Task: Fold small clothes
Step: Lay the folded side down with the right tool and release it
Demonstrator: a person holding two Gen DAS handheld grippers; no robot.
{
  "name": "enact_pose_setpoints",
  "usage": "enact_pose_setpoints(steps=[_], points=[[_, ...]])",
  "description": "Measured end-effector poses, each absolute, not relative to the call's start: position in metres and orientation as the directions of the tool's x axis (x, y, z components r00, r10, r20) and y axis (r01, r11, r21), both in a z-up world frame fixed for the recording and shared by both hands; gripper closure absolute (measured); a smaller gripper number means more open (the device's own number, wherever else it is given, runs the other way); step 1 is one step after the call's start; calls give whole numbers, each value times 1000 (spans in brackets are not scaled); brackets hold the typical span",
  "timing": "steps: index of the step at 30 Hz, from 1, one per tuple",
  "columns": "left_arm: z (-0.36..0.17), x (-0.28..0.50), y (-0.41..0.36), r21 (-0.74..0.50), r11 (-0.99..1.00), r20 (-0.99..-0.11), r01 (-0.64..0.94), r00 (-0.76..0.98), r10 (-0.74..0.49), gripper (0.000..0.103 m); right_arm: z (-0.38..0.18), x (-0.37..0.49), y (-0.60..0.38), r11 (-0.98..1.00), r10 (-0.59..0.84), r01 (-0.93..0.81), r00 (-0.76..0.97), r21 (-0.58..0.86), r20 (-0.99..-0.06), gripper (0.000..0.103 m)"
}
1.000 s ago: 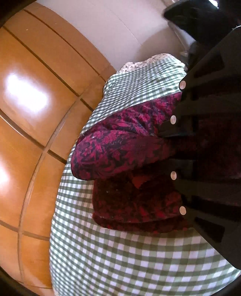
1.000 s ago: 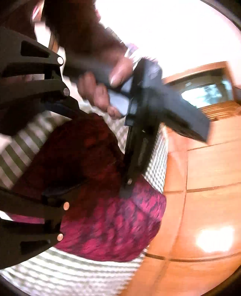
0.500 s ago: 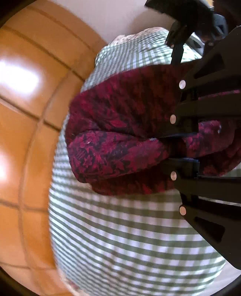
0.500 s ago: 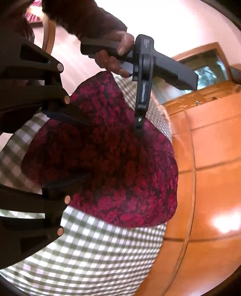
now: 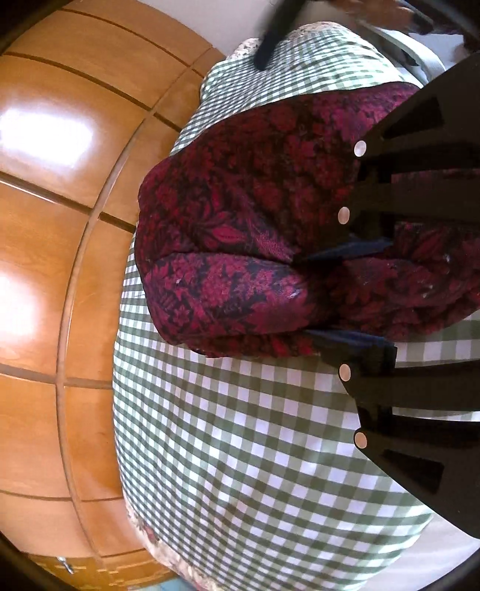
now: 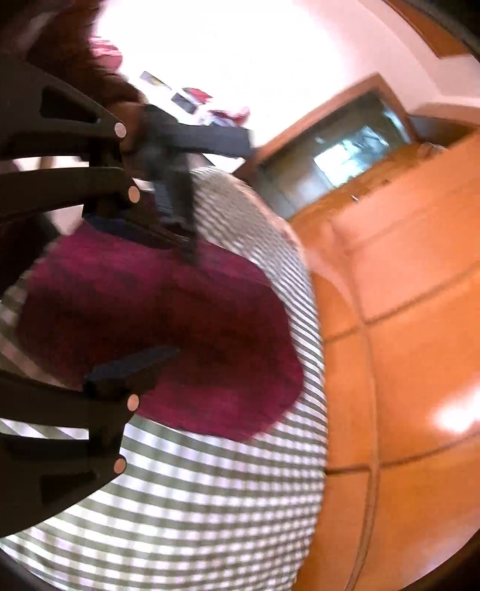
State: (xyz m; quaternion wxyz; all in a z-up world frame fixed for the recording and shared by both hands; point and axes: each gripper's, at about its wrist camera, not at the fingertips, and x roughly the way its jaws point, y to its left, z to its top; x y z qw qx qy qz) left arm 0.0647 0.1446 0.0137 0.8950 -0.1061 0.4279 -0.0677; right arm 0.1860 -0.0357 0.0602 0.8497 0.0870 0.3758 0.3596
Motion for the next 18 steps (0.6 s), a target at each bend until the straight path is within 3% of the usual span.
enact_pose_setpoints(steps=[6,13,18], points=[[14,66,143,-248,968,-752,30,624,-212,69,54,246,10,795,593,-454,440,403,-674,48],[2,74,147,-247,969,-756,15,623,-202,69,-7,297,52,894,415,-354,419,276,-808,45],[2,75,149,-263,965,-751,5,627,-208,69,-9,291,49,892,414,-372,442,257,-796,43]])
